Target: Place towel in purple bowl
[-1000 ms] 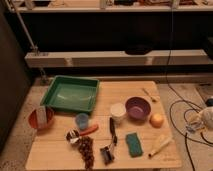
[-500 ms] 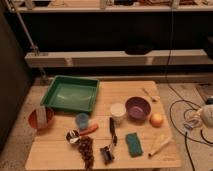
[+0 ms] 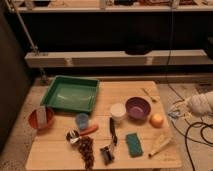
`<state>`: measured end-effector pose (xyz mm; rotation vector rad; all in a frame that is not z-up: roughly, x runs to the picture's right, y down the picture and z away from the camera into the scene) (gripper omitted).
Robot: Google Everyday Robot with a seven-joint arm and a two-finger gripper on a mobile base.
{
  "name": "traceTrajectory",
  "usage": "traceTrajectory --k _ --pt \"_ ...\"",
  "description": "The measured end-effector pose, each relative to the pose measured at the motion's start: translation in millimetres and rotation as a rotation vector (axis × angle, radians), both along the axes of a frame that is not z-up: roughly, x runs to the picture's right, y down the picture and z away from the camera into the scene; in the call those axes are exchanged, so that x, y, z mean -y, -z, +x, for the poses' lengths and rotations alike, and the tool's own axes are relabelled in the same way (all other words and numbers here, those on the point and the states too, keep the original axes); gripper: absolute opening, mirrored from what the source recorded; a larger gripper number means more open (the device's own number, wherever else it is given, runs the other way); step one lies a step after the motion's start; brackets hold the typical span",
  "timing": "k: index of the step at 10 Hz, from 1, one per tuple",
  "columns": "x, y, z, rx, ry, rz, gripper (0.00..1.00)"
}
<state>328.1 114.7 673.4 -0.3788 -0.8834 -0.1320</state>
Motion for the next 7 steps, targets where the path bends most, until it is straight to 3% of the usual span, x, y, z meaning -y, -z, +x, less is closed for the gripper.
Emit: traceTrajectory --k 3,5,7 --pt "-15 -9.0 -27 0.022 0.009 0.018 0.0" --pt "-37 -32.7 -46 0.023 0.025 0.047 0.0" --pt "-72 -72.2 -69 0.029 0.029 0.092 0.0"
